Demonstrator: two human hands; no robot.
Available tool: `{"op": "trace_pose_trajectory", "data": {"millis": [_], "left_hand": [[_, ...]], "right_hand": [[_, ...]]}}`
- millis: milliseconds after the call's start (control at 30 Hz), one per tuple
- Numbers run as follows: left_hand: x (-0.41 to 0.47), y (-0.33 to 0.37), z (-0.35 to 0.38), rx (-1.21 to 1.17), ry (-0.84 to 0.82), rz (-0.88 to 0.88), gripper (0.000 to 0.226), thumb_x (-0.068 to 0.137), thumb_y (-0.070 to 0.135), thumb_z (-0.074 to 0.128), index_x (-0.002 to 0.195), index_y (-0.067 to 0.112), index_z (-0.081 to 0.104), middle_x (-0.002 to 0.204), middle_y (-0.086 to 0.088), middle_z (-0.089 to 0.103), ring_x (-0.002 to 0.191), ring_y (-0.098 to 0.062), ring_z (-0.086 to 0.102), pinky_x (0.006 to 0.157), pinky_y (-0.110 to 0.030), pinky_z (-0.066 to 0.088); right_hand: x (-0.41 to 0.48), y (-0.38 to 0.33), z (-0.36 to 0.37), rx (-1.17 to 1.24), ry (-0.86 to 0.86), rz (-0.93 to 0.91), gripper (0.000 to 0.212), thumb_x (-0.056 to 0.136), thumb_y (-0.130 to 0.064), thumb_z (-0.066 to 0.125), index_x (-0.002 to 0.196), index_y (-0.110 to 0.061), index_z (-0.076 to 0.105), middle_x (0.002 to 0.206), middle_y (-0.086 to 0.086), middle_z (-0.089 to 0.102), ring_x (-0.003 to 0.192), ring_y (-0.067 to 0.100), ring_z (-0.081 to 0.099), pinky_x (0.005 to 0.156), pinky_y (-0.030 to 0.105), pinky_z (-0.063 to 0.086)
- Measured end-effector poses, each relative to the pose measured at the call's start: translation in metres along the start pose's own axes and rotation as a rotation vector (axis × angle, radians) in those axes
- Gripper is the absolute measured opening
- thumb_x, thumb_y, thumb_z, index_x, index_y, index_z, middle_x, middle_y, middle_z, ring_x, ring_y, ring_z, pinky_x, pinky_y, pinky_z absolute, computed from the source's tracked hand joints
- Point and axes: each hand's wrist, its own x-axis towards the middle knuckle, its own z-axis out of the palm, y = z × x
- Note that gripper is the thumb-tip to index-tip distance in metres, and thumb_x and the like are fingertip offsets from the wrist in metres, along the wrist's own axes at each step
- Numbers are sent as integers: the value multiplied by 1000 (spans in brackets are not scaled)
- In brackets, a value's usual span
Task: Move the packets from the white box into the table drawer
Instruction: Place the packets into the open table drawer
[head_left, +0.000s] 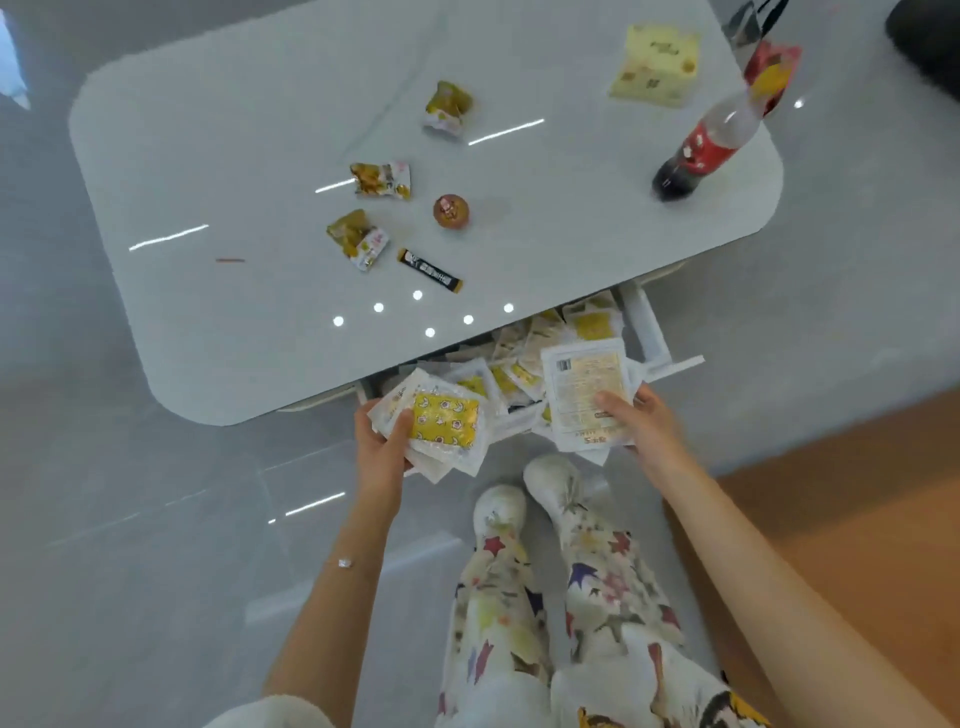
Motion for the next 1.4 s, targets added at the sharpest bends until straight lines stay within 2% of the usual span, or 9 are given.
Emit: {"op": "trace_pose_trajectory", "data": {"millis": [133, 267, 367, 567, 700, 800, 967, 1133, 1400], "left_hand": [[70, -73, 7, 5, 89, -95, 37, 95, 20, 59, 126, 21, 40, 116, -7, 61, 93, -21, 67, 67, -34, 58], [139, -130, 15, 57, 172, -108, 34, 94, 22, 60, 121, 25, 40, 119, -6, 58, 95, -17, 65, 65, -33, 58], [182, -159, 15, 3, 236, -132, 34, 94, 21, 59, 121, 28, 41, 117, -2, 59, 105, -24, 64, 84, -50, 57], [214, -177, 26, 28, 276, -124, 42, 94, 19, 58, 131, 23, 38, 121, -1, 57, 112, -25, 61, 91, -45, 55], [206, -168, 26, 150, 312, -65, 42, 92, 18, 61, 131, 19, 43, 121, -2, 57, 112, -26, 60, 96, -50, 51], [189, -149, 23, 265, 326, 0, 51, 90, 15, 63, 137, 16, 43, 134, -4, 51, 123, -22, 51, 104, -40, 45], [124, -84, 15, 489, 252, 234, 51, 93, 22, 59, 141, 22, 43, 139, 5, 44, 125, -6, 39, 103, -23, 31], [42, 3, 8, 963, 181, 522, 56, 93, 33, 59, 145, 23, 41, 151, -10, 37, 140, -32, 29, 115, -50, 25], [-95, 115, -9, 1148, 279, 521, 56, 94, 47, 52, 146, 30, 40, 158, -5, 26, 147, -33, 13, 118, -53, 10]], "right_hand": [[97, 50, 26, -99, -44, 39, 22, 86, -8, 67, 100, -25, 64, 98, -5, 71, 85, 8, 68, 59, 17, 54], [189, 95, 47, -203, -80, 40, 27, 87, -10, 67, 113, -16, 63, 109, 2, 69, 98, 16, 67, 83, 32, 54], [241, 116, 62, -226, -98, 45, 22, 86, -13, 68, 103, -25, 66, 102, -6, 71, 95, 12, 68, 81, 31, 55], [278, 128, 80, -302, -81, -2, 18, 84, -20, 71, 96, -32, 64, 96, -11, 71, 88, 6, 68, 70, 24, 53], [264, 134, 85, -466, 60, -174, 30, 84, -21, 71, 110, -11, 59, 106, 6, 68, 94, 17, 66, 81, 30, 56], [245, 118, 82, -555, 87, -276, 53, 82, -14, 72, 130, -16, 49, 125, 6, 57, 108, 15, 58, 84, 16, 48], [188, 67, 68, -872, 26, -470, 61, 86, -22, 67, 141, -20, 42, 139, 8, 44, 129, 26, 39, 99, 29, 32], [108, -15, 69, -1123, -196, -627, 58, 87, -30, 65, 140, -19, 46, 134, 7, 54, 126, 26, 44, 103, 39, 36], [-38, -138, 77, -1435, -346, -932, 62, 87, -36, 60, 145, -24, 39, 147, 3, 41, 139, 27, 29, 113, 40, 22]]}}
